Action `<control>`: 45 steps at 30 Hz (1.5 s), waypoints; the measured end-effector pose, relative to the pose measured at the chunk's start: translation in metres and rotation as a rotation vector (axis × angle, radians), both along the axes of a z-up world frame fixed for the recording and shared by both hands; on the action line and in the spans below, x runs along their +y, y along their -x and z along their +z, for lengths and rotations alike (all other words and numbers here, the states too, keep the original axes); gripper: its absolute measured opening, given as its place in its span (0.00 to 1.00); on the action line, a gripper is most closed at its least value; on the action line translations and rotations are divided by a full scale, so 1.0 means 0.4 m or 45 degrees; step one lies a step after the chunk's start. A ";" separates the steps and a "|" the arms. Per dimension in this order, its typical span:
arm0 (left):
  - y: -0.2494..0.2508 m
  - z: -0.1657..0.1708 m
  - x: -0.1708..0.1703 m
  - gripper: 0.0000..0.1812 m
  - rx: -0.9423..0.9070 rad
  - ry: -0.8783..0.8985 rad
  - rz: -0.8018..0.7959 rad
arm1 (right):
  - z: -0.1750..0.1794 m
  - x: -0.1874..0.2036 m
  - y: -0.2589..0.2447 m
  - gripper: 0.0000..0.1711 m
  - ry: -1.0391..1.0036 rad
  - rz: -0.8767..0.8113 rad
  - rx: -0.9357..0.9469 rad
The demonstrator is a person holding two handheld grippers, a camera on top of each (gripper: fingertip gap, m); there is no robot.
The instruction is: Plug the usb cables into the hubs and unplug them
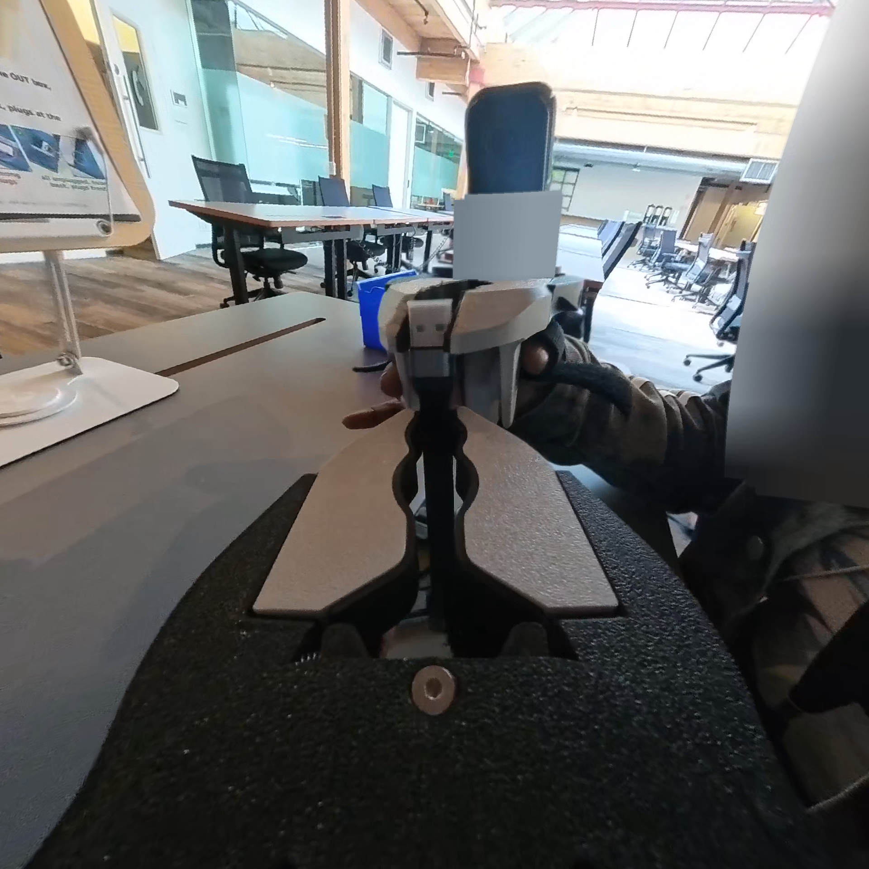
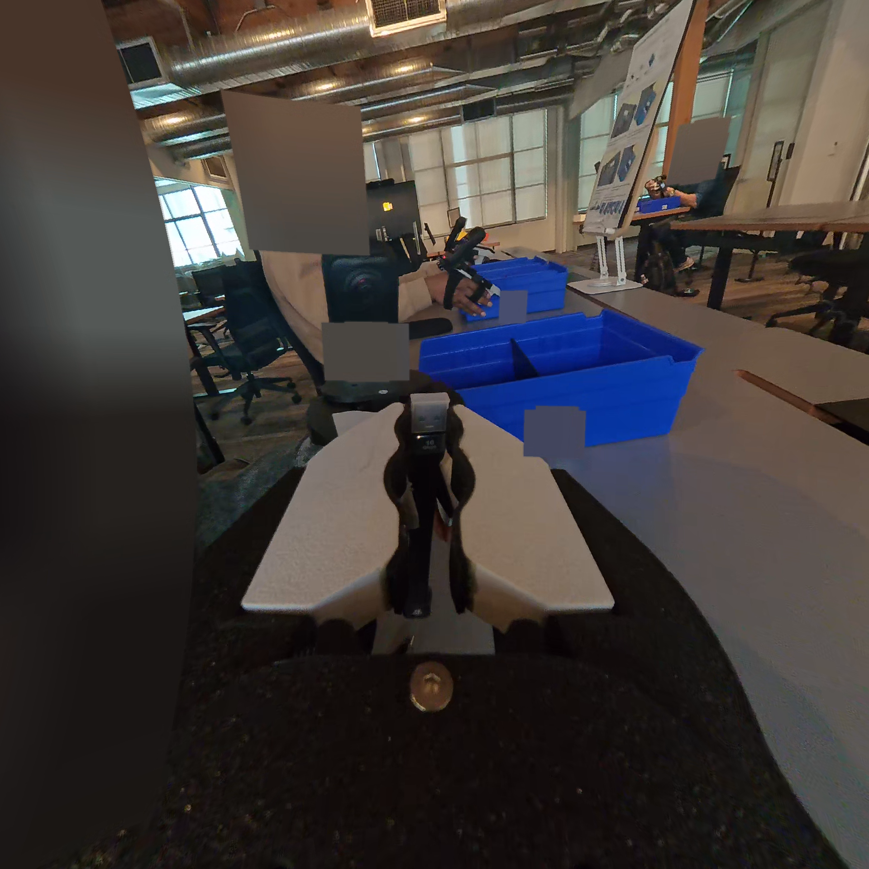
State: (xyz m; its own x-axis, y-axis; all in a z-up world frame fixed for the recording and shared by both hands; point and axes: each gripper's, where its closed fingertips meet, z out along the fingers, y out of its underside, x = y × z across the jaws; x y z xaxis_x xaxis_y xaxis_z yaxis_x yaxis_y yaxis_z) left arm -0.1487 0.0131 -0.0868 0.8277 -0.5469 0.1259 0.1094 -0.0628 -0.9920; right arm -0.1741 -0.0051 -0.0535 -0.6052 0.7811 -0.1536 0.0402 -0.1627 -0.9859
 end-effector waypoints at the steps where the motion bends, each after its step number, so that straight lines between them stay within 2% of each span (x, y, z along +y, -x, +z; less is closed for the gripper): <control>1: -0.001 -0.001 0.000 0.06 -0.021 -0.001 -0.013 | -0.003 0.001 0.001 0.08 -0.002 -0.004 -0.006; 6: -0.005 -0.001 0.001 0.06 -0.184 -0.046 -0.090 | -0.008 0.007 0.001 0.09 0.026 -0.003 -0.026; 9: -0.009 0.014 -0.007 0.06 -0.305 -0.101 -0.163 | 0.004 0.029 0.001 0.18 0.050 -0.055 -0.015; 13: -0.001 0.042 -0.028 0.06 -0.470 -0.216 -0.255 | 0.032 0.053 -0.013 0.21 0.173 -0.058 -0.023; 16: 0.003 0.024 -0.020 0.06 -0.463 -0.185 -0.241 | 0.025 0.041 -0.016 0.21 0.132 -0.047 -0.064; 19: -0.012 0.021 -0.022 0.06 -0.424 -0.182 -0.266 | -0.002 0.014 -0.010 0.26 0.033 -0.038 -0.133; 25: -0.025 -0.014 -0.001 0.06 -0.277 -0.104 -0.196 | -0.017 0.010 -0.002 0.08 -0.154 -0.163 -0.129; 29: -0.023 -0.015 -0.003 0.06 -0.288 -0.105 -0.213 | -0.015 0.009 -0.004 0.08 -0.231 -0.207 -0.122; 45: -0.027 0.000 -0.019 0.06 -0.416 -0.152 -0.303 | 0.006 0.007 -0.011 0.07 -0.186 -0.196 -0.101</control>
